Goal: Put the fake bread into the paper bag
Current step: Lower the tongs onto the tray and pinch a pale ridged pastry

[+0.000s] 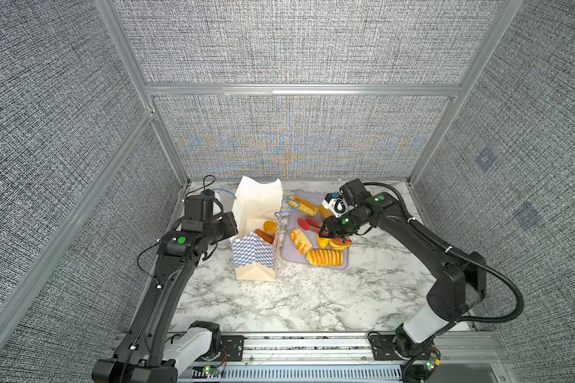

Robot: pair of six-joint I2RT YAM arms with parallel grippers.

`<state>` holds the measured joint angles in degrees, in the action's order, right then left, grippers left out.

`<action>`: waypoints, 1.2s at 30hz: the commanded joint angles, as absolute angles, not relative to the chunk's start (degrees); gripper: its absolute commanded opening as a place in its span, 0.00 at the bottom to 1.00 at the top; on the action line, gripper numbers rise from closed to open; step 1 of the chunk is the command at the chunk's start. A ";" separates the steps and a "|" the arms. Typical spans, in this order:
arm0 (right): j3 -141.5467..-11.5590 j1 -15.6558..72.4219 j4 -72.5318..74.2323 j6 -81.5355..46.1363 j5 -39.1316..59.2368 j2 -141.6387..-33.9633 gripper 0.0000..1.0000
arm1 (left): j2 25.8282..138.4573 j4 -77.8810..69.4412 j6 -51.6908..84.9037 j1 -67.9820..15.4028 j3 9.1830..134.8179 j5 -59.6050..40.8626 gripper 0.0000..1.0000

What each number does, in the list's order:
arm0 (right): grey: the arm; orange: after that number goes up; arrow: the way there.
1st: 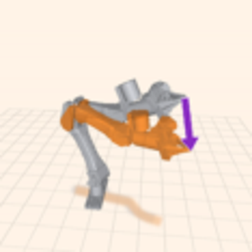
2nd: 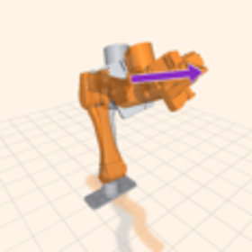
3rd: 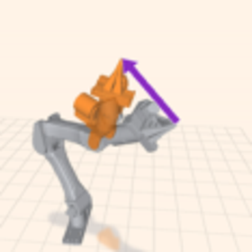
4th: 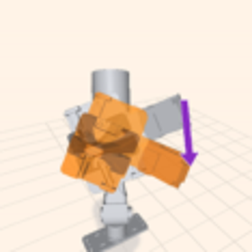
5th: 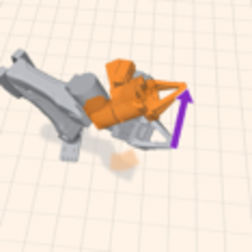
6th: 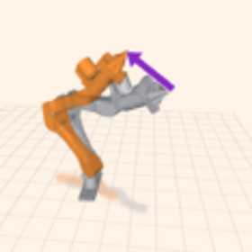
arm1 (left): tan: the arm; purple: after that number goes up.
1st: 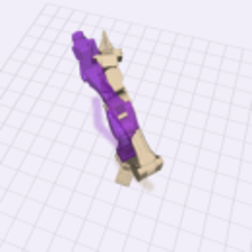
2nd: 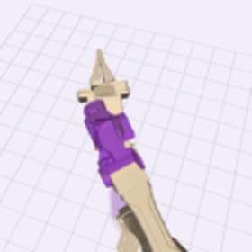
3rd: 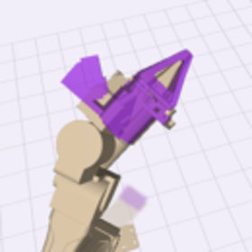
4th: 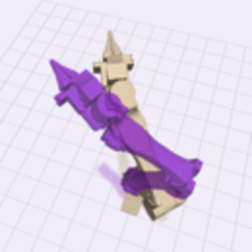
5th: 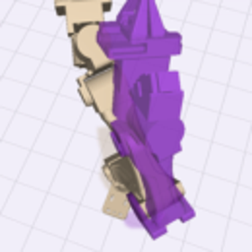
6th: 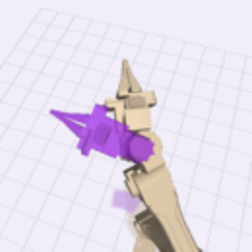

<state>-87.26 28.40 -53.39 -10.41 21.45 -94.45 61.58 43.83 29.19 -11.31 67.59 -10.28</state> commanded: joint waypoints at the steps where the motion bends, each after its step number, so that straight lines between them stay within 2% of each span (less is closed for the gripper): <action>1: -88.36 29.77 -55.73 -8.09 17.72 -95.07 0.50 | 61.32 43.42 29.36 -11.32 67.39 -10.40 0.00; 14: -90.26 34.24 -58.86 -4.95 9.45 -97.59 0.57 | 61.04 43.33 29.36 -11.29 66.97 -10.37 0.00; 23: -90.37 35.68 -59.15 -3.78 9.23 -98.83 0.61 | 60.75 43.33 29.36 -11.25 66.88 -10.33 0.00; 36: -89.78 36.11 -58.82 -3.43 9.23 -101.58 0.62 | 60.73 43.24 29.36 -11.29 66.53 -10.22 0.00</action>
<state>-89.80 35.99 -58.46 -3.97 9.28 -101.32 60.90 43.59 29.19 -11.31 66.72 -10.26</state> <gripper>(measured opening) 0.620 0.048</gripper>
